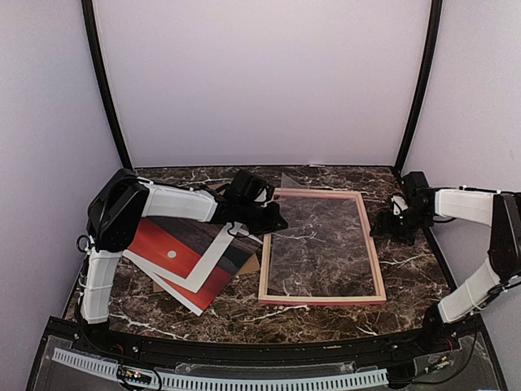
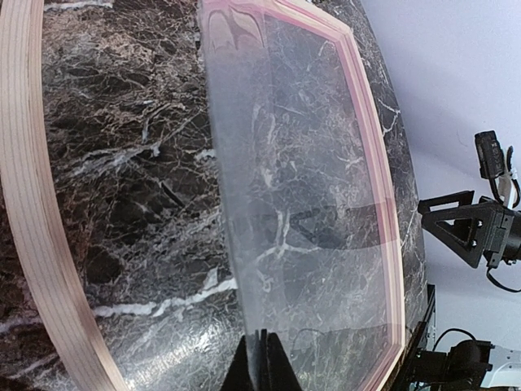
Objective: Put the photo into the frame
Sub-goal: Place the glass panel in the frame body.
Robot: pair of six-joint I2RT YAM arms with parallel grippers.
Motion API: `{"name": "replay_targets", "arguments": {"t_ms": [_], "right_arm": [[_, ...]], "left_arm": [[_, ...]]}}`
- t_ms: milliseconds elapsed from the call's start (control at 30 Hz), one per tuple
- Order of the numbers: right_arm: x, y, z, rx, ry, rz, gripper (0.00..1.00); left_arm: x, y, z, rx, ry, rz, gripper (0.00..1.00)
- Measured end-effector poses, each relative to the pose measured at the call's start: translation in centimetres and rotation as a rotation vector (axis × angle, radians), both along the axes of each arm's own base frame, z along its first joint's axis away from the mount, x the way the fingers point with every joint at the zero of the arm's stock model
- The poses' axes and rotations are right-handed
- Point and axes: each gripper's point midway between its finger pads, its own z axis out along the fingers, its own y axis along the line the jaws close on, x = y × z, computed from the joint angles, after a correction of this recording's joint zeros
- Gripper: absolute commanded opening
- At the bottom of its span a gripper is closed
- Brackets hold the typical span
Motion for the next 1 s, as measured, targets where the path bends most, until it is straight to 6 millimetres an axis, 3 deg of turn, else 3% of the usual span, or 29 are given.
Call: {"name": "replay_targets", "arguments": {"t_ms": [1000], "right_arm": [[-0.04,0.13,-0.12,0.0,0.004,0.005,0.8]], "left_arm": [[-0.04,0.01,0.31,0.001,-0.012,-0.009,0.0]]}}
